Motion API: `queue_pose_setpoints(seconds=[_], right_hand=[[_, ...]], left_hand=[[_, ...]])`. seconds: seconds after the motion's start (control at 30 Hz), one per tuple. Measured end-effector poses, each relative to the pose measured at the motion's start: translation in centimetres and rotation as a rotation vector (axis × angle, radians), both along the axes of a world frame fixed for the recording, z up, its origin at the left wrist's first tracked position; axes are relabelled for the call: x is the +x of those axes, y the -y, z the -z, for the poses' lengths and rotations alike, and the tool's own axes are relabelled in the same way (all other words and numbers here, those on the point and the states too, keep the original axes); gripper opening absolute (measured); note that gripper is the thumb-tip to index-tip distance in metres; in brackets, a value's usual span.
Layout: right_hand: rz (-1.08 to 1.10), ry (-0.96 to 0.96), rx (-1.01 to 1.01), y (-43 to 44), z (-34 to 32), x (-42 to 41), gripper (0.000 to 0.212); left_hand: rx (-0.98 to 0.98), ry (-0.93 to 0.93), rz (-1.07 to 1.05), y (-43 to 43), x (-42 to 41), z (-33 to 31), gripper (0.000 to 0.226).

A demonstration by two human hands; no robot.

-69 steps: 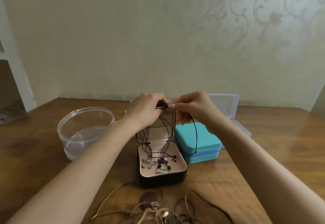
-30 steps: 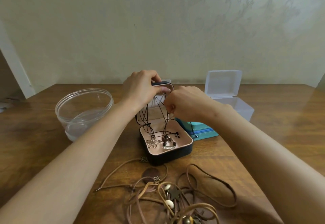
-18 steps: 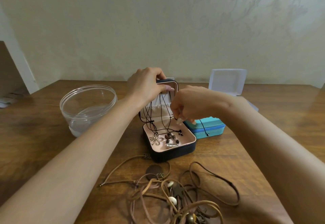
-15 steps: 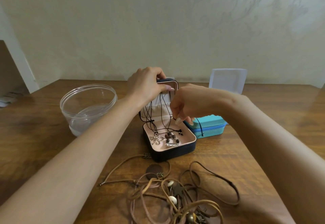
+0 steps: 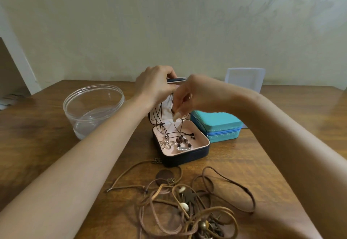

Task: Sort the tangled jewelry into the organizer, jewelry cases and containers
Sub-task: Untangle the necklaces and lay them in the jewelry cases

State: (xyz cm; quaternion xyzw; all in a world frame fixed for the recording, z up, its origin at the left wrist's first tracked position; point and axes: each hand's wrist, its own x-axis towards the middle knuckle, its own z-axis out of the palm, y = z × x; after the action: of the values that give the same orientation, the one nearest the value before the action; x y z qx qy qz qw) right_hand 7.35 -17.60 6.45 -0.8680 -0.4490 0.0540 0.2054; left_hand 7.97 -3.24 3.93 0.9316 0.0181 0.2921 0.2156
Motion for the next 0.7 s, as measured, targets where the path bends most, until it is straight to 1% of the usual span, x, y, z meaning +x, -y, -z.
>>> queue_pose_setpoints(seconds=[0.03,0.1,0.2,0.27,0.3,0.4,0.43,0.5,0.6,0.63,0.7], right_hand=[[0.001,-0.031,0.062,0.1,-0.2,0.0,0.011],[0.015,-0.149,0.11,0.4,-0.5,0.1,0.007],[0.059,-0.369,0.059,0.5,0.0,0.2,0.008],[0.073,-0.44,0.045,0.6,0.2,0.1,0.008],[0.062,-0.468,0.093,0.6,0.1,0.1,0.008],[0.024,-0.549,0.36,0.8,-0.5,0.0,0.011],[0.029,-0.55,0.4,0.8,-0.6,0.1,0.013],[0.057,-0.519,0.358,0.7,-0.4,0.3,0.012],[0.1,-0.509,0.192,0.4,0.4,0.5,0.003],[0.118,-0.509,0.138,0.4,0.6,0.6,0.003],[0.163,-0.43,0.02,0.3,1.2,1.0,0.004]], left_hand=[[0.002,0.004,0.008,0.0,-0.1,0.0,0.011],[-0.003,0.014,0.014,0.1,-0.2,0.0,0.01],[-0.014,0.034,0.009,0.2,-0.1,0.1,0.017],[-0.021,0.043,0.015,0.2,-0.2,0.1,0.018],[-0.022,0.052,0.012,0.2,-0.2,0.0,0.016],[-0.011,0.08,-0.006,0.0,-0.4,-0.1,0.008],[-0.012,0.09,-0.007,0.0,-0.4,-0.1,0.009],[-0.018,0.11,-0.006,-0.1,-0.4,0.0,0.011],[-0.016,0.123,0.02,-0.4,-0.2,0.0,0.019],[-0.017,0.121,0.029,-0.5,-0.1,0.0,0.023],[-0.014,0.111,0.048,-0.7,0.0,0.0,0.029]])
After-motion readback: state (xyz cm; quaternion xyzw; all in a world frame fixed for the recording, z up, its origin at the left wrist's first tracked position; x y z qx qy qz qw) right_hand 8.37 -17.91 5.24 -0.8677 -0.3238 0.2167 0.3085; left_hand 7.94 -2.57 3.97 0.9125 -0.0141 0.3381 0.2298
